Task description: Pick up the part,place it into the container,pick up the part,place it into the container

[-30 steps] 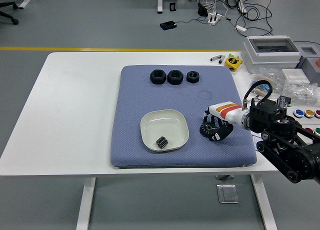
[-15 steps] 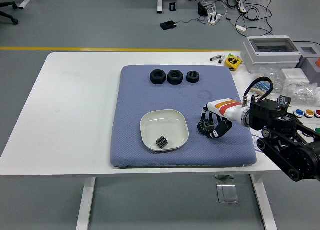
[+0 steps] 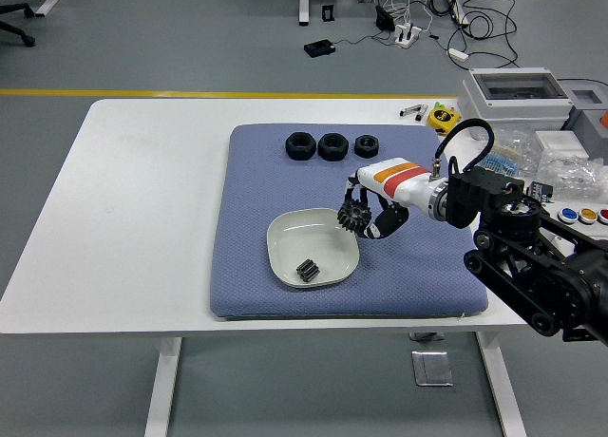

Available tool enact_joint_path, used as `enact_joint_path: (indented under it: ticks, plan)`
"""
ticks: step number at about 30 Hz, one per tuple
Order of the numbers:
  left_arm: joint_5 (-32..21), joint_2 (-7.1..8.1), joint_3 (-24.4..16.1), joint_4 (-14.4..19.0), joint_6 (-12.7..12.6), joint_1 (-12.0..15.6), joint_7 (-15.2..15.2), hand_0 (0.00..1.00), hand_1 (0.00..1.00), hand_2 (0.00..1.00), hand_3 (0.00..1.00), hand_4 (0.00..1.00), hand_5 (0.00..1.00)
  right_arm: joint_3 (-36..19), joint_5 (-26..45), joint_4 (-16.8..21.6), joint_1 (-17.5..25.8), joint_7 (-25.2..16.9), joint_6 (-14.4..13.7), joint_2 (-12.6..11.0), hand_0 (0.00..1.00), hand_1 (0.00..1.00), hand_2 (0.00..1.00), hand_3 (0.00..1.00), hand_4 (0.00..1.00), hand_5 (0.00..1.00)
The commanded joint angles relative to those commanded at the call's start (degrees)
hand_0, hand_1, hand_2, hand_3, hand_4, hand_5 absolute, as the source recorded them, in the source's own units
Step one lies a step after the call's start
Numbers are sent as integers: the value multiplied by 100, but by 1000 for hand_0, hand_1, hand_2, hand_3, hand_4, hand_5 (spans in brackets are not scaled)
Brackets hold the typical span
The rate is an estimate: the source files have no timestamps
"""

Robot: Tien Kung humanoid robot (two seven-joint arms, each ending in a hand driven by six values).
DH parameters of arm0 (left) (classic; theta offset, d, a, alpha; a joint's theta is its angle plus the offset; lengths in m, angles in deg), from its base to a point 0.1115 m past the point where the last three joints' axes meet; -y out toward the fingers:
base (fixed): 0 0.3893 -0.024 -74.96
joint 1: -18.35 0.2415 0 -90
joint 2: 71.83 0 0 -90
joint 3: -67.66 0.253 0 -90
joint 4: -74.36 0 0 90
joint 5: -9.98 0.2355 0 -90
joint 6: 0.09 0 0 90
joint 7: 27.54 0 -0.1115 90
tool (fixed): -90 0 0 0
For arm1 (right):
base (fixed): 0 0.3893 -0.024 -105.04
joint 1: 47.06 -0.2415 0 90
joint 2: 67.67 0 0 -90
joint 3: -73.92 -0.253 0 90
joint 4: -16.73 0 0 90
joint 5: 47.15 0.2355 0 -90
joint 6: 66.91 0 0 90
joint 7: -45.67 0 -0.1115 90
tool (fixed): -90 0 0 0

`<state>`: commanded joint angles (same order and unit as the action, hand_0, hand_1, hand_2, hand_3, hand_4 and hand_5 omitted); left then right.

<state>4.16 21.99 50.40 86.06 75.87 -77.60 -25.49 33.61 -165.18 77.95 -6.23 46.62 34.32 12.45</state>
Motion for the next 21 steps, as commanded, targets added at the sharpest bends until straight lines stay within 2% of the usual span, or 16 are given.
enact_joint_path:
  ticks: [6,12,17,18,21]
  plan:
    - [-3,15,6,0,-8,-13,3,699,580,662,570,570,589,640,78,-184,-449,27,-57,221,249,233,301,340,543,2]
    - [5,32,5,2,-15,-42,2,699,578,663,571,569,587,1342,168,-525,-893,112,-54,488,253,232,307,349,545,2]
    - [-1,43,13,2,-25,-59,7,699,578,663,571,569,587,1592,251,-825,-1036,185,61,663,253,232,307,349,545,2]
    - [-4,46,14,1,-28,-60,11,697,572,662,570,573,592,1633,265,-877,-1045,204,41,683,269,287,390,505,354,2]
    - [-8,49,10,-2,-37,-60,15,697,572,662,570,573,592,1736,299,-962,-1051,234,-64,709,269,287,390,505,354,2]
